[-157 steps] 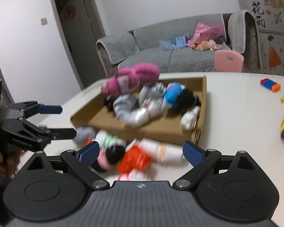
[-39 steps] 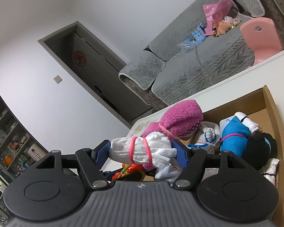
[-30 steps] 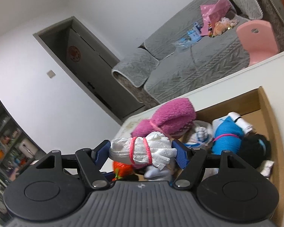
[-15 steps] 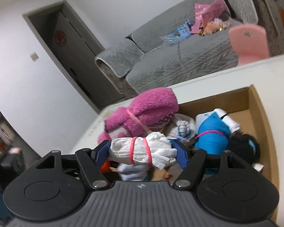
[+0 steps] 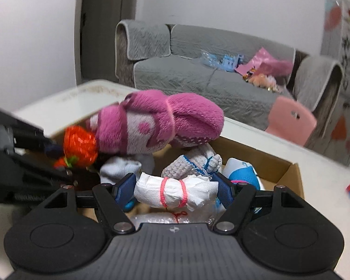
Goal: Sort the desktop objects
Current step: 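Open both grippers to release the orange bag and white sock into the box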
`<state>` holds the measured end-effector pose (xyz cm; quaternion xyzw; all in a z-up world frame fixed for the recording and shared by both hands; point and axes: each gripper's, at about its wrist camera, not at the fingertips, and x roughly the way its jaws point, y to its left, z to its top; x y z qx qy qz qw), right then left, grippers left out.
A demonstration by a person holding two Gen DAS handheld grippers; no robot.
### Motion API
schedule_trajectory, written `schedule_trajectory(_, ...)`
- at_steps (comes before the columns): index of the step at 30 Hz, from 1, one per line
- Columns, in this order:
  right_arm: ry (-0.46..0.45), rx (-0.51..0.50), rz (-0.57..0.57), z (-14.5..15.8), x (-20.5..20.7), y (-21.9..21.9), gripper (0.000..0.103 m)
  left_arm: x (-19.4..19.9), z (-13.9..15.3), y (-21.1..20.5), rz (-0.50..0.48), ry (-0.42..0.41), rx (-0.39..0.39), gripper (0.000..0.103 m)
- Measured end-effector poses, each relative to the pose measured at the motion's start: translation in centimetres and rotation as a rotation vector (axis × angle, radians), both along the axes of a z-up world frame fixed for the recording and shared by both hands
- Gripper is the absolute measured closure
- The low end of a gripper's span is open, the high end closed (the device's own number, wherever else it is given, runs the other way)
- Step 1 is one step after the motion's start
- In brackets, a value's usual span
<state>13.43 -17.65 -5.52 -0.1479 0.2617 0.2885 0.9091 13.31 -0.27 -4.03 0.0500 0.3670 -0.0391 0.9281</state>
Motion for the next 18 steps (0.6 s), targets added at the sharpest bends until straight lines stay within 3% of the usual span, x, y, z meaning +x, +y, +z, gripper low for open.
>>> schedule_trajectory(5,-0.010,0.047,0.005,0.7,-0.1,-0.6,0.032,0.0,-0.4,0.1,0.005,0.014,0.012,0.053)
schedule_trajectory(10,-0.038,0.069,0.019,1.9,-0.8,-0.8,0.026,-0.4,-0.6,-0.4,-0.019,0.011,0.035,0.019)
schedule_trajectory(18,-0.087,0.069,0.063,3.1,-2.8,-1.3,0.015,-1.1,-0.6,-1.0,-0.028,-0.014,0.087,0.003)
